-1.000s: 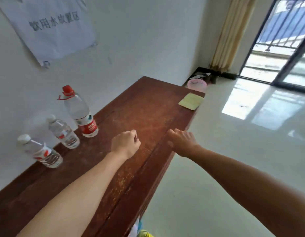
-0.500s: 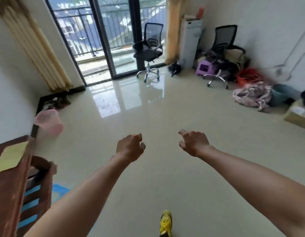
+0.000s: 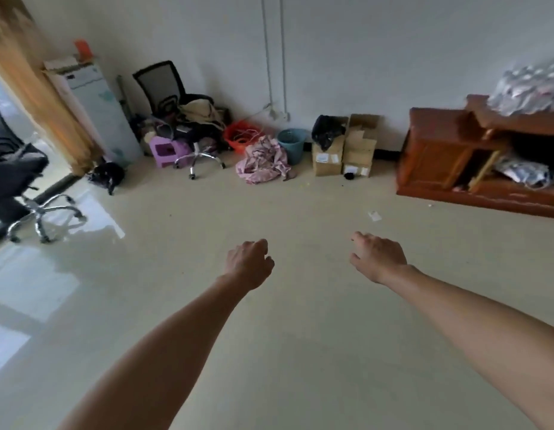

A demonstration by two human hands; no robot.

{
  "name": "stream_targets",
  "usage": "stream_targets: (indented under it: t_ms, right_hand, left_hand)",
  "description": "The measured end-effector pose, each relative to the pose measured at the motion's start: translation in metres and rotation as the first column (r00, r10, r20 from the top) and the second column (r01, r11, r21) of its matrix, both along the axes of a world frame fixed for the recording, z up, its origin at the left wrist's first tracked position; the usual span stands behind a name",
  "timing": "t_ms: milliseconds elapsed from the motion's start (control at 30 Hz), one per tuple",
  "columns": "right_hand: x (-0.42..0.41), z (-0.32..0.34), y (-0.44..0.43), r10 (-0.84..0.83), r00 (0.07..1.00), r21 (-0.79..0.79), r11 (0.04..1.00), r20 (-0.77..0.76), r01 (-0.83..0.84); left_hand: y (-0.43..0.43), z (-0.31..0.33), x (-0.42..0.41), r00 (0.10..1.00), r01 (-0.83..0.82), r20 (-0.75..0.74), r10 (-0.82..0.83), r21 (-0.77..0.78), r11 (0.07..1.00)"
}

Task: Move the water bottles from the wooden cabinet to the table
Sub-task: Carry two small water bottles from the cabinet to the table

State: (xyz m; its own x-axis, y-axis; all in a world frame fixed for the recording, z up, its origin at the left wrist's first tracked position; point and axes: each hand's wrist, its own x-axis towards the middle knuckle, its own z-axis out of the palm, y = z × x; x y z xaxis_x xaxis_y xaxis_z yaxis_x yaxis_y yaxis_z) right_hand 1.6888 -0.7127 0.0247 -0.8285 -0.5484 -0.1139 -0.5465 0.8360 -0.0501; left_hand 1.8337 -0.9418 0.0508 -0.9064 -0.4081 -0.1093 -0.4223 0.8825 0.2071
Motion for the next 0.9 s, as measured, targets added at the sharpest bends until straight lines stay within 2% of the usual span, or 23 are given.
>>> stream_targets:
  t_ms: [133,233,400,567,767,900]
  right_hand:
    - [-0.088,-0.011,0.054,-0.169,0.985,-0.005,0.986,-0.022,0.169]
    - [-0.168,-0.020,0.087,-0.234,0.972,-0.008,0.972,-0.019,0.234]
    - [-0.294,-0.012,0.129,-0.295,0.955,-0.033,0.955,-0.020,0.294]
    - [-0.417,0.014,0.173,-0.351,0.934,-0.055,0.936,-0.074,0.347]
    - [-0.559,0.012,0.209,-0.433,0.898,-0.088,0.900,-0.081,0.426]
    - [-0.664,0.008,0.234,-0.480,0.865,-0.090,0.877,-0.145,0.471]
  left_hand:
    - [0.031,-0.008,-0.123,0.985,0.170,0.006,-0.170,-0.001,0.985]
    - [0.060,-0.013,-0.221,0.969,0.248,0.017,-0.248,-0.002,0.969]
    - [0.102,-0.005,-0.357,0.952,0.306,0.029,-0.306,-0.012,0.952]
    - [0.138,0.016,-0.492,0.933,0.359,-0.030,-0.359,-0.016,0.933]
    - [0.172,0.016,-0.655,0.905,0.424,-0.020,-0.426,-0.044,0.904]
    - [0.192,0.012,-0.782,0.880,0.473,-0.033,-0.474,-0.039,0.880]
